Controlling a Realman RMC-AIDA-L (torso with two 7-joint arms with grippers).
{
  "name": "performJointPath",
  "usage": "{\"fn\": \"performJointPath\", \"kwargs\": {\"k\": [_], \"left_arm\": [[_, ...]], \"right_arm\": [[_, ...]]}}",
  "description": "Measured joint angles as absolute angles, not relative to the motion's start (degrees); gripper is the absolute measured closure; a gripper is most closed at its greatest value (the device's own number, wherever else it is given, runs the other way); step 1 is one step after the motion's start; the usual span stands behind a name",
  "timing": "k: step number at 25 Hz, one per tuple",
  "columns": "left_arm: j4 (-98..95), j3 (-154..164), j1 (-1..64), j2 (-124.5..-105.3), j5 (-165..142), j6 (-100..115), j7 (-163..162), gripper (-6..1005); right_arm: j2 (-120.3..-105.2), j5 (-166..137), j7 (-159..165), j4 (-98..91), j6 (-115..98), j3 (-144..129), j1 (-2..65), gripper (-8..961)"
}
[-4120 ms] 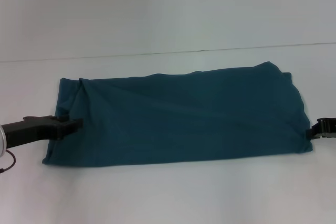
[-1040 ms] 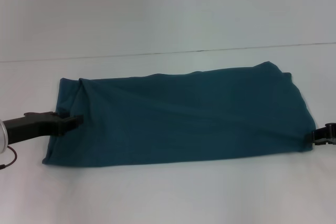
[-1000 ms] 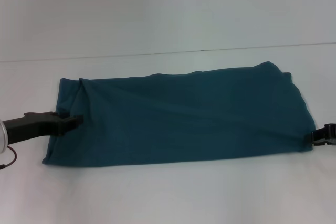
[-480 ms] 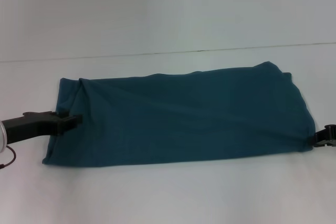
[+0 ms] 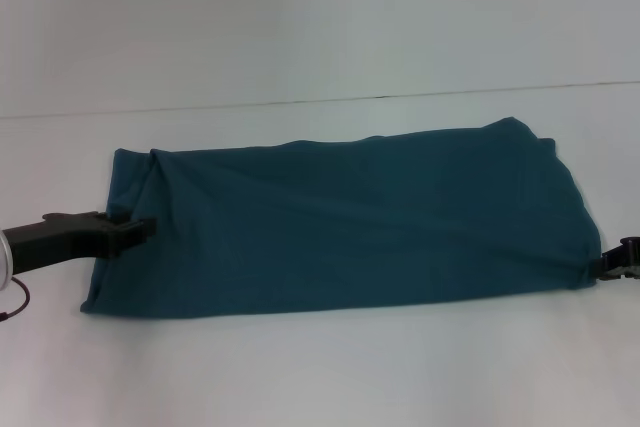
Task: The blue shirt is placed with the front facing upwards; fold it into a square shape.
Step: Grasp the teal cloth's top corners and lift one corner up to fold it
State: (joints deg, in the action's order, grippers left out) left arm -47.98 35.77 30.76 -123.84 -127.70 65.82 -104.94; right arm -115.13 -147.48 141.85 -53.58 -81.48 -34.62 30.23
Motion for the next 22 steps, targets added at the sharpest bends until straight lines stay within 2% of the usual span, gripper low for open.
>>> {"fn": "performJointPath", "kwargs": {"k": [6,9,19,22], "left_arm": [[-47.99,35.84,30.76,-123.83,-127.7,65.66,-104.93,603],[-47.98,35.93,30.76,-123.83,-127.7,65.51,-104.92,603],[-47.99,36.04,30.76,-123.83,-127.7,65.37,-104.85,602],[-47.98,36.04,30.74,-123.83,-127.7,65.37,-104.85,602]], "right_arm": [[-115.13,-147.44,141.88,-53.58,-82.01,-34.63,30.39,828],[-115.13,-147.44,141.91,-53.56,-82.01,-34.63,30.46,614],[-115.03,-147.68,142.01,-52.14,-81.71,-34.71,30.74,601],[-115.04,-148.4,142.43,-52.12,-81.54,-34.71,30.76,668]]}}
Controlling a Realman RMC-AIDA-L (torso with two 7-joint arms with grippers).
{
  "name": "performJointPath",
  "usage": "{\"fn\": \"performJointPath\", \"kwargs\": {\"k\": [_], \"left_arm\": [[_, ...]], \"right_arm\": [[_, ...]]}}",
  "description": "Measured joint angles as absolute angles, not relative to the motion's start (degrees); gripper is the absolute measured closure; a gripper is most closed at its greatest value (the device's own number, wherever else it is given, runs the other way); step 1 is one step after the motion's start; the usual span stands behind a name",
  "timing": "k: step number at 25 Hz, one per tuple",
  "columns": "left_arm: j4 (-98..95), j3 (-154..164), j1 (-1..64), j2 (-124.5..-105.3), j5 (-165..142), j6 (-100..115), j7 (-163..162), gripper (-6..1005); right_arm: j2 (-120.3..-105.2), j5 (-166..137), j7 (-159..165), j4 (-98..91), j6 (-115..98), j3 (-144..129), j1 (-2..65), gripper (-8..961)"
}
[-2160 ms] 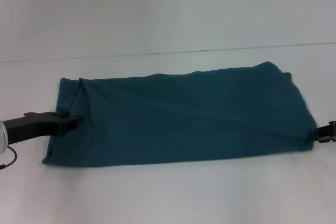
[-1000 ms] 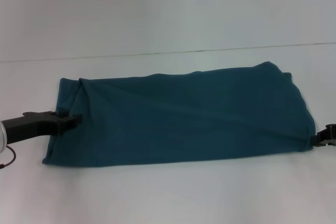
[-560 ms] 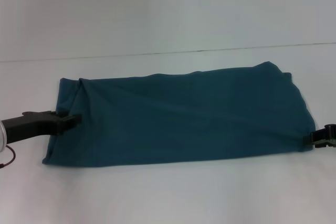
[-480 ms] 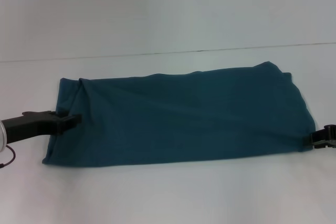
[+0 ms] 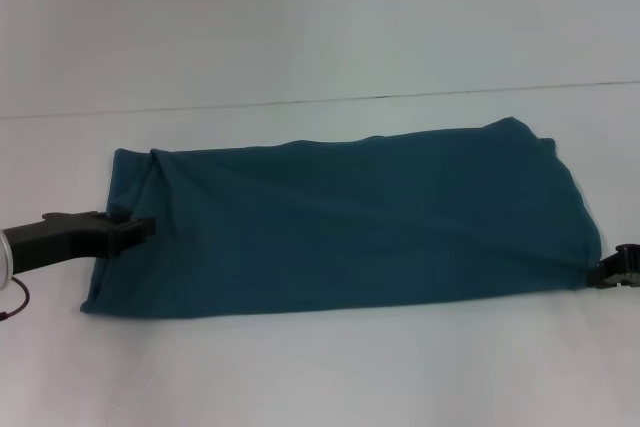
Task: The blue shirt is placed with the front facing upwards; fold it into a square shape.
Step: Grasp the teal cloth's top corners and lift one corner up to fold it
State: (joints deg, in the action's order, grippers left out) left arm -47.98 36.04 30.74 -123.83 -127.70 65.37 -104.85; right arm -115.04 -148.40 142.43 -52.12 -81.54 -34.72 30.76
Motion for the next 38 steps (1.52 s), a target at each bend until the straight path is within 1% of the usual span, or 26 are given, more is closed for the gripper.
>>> {"fn": "performJointPath", "kwargs": {"k": [3,8,21,27,33,38], "left_arm": [[-47.99,36.0,30.69,-123.83,-127.7,65.37,-104.85,602],[-47.98,35.84,30.67,-123.83,-127.7,65.39,-104.85,602],[-47.99,35.77,30.58,-123.84,-127.7,65.71,-104.98,603],[-48.17,35.57,30.54,-123.84,-127.32,67.1,-105.47,603],[-48.22,35.48,30.41,-123.84,-125.37,68.88,-106.02,602],[-47.91,35.48,30.44,-123.88,-124.76,68.64,-107.06,600]], "right_arm": [[-115.18,-149.44,143.01,-52.12,-81.27,-34.72,30.86,735],[-115.15,-149.75,143.2,-52.12,-81.14,-34.72,30.93,888],[-114.89,-148.62,141.54,-52.8,-81.49,-32.81,29.59,923],[-114.86,-136.48,129.87,-51.86,-82.59,-28.41,27.24,940],[-114.88,-126.81,117.79,-47.14,-81.07,-28.07,26.23,924],[-115.09,-121.24,109.75,-42.9,-78.37,-27.32,26.2,740]]}}
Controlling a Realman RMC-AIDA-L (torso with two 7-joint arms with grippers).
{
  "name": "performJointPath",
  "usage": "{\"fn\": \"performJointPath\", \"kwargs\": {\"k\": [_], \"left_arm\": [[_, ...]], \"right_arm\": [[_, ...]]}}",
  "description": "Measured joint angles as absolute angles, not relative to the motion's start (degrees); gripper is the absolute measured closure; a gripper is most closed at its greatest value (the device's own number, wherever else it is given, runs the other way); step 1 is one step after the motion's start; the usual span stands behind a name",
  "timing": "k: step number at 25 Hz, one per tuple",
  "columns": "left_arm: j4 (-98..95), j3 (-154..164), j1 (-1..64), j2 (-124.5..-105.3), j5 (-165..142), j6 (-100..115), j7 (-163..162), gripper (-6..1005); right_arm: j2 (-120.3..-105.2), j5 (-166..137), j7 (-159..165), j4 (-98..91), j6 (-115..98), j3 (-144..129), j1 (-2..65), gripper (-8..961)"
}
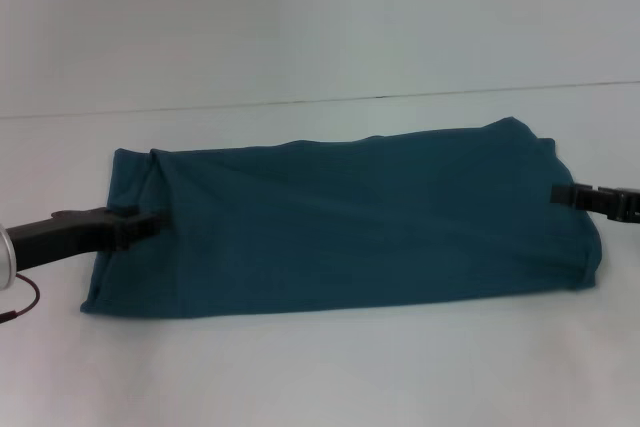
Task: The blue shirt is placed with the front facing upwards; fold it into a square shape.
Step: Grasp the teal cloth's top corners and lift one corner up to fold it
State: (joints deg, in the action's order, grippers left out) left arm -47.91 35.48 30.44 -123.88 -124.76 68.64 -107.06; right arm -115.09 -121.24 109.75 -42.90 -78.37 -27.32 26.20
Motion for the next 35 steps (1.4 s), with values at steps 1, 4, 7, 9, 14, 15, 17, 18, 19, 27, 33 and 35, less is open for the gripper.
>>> {"fn": "performJointPath", "kwargs": {"k": [1,4,7,9,14,15,17,18,19,27,33,35], "left_arm": [[-47.88,35.48,30.44,-123.9,-124.68,68.26,-107.32,597],[-47.78,35.43,30.32,-123.91,-124.25,67.06,-107.7,590],[-47.74,35.41,30.2,-123.92,-124.14,65.7,-107.72,358],[-47.58,35.64,30.2,-123.92,-124.34,63.92,-107.73,293],[-46.75,36.0,30.25,-123.93,-124.58,62.19,-107.4,148],[-46.56,36.06,30.28,-123.93,-124.61,62.34,-107.36,133],[-46.53,36.58,30.29,-123.92,-124.66,63.05,-107.31,104],[-46.53,37.01,30.31,-123.93,-124.66,63.44,-107.28,90],[-46.53,37.75,30.36,-123.92,-124.67,63.99,-107.27,90],[-45.39,42.84,31.19,-124.01,-124.73,63.8,-107.13,90],[-42.58,44.37,31.75,-124.02,-126.17,56.56,-107.1,90],[-42.0,44.38,31.81,-124.02,-127.17,54.42,-107.42,91]], "right_arm": [[-115.12,-120.02,108.2,-42.08,-78.13,-27.16,26.19,698],[-115.46,-116.69,103.66,-40.8,-77.99,-26.65,26.19,574],[-115.81,-114.48,100.84,-40.05,-77.83,-26.46,26.19,447],[-115.99,-113.23,99.63,-39.5,-77.66,-26.43,26.19,363],[-117.4,-109.08,98.08,-39.57,-78.1,-26.57,26.04,194],[-117.59,-108.78,98.08,-39.78,-78.2,-26.69,26.09,166],[-117.75,-108.74,98.25,-40.0,-78.35,-27.07,26.5,110],[-117.79,-108.79,98.32,-40.01,-78.47,-27.24,26.74,82],[-117.85,-108.8,98.28,-40.01,-78.63,-27.35,26.93,54],[-118.22,-108.86,97.74,-40.03,-79.8,-28.07,28.32,23],[-118.21,-108.83,97.83,-39.64,-79.62,-28.21,28.84,23],[-118.21,-108.77,97.83,-39.56,-79.5,-28.21,28.87,23]]}}
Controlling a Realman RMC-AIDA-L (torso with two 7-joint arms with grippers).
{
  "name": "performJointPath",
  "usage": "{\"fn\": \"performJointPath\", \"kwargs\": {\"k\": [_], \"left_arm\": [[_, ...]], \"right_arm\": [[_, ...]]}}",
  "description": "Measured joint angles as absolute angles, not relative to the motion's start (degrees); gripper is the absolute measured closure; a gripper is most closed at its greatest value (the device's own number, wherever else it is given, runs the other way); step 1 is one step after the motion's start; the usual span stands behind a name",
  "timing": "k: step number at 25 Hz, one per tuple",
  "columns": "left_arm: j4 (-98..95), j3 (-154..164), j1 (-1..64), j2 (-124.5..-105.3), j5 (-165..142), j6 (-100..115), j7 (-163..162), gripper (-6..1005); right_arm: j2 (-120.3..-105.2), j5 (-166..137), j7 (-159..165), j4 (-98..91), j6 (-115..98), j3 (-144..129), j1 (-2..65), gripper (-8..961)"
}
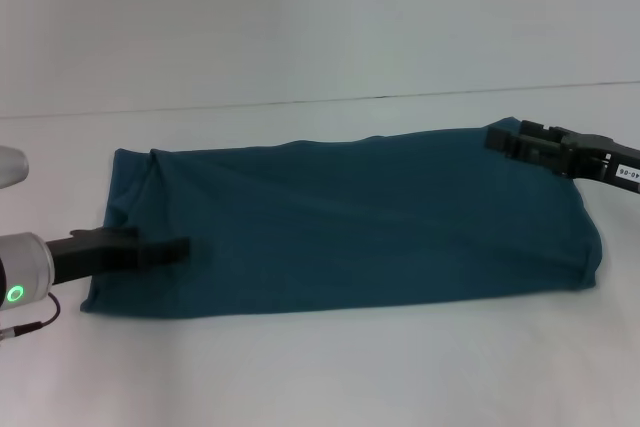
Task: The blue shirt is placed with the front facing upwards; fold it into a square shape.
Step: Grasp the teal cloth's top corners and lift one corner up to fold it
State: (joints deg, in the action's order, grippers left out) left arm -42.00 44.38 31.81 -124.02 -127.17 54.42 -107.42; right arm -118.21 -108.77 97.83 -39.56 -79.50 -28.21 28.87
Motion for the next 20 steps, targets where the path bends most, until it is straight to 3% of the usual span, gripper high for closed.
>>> {"fn": "performJointPath", "kwargs": {"k": [20], "left_arm": [[-51.27,43.69,27.81,-123.92,-127.77,62.93,-111.4,90]], "right_arm": [[-118.55,-108.45,97.67,-39.38,-79.44,-28.21,28.59,24]]}}
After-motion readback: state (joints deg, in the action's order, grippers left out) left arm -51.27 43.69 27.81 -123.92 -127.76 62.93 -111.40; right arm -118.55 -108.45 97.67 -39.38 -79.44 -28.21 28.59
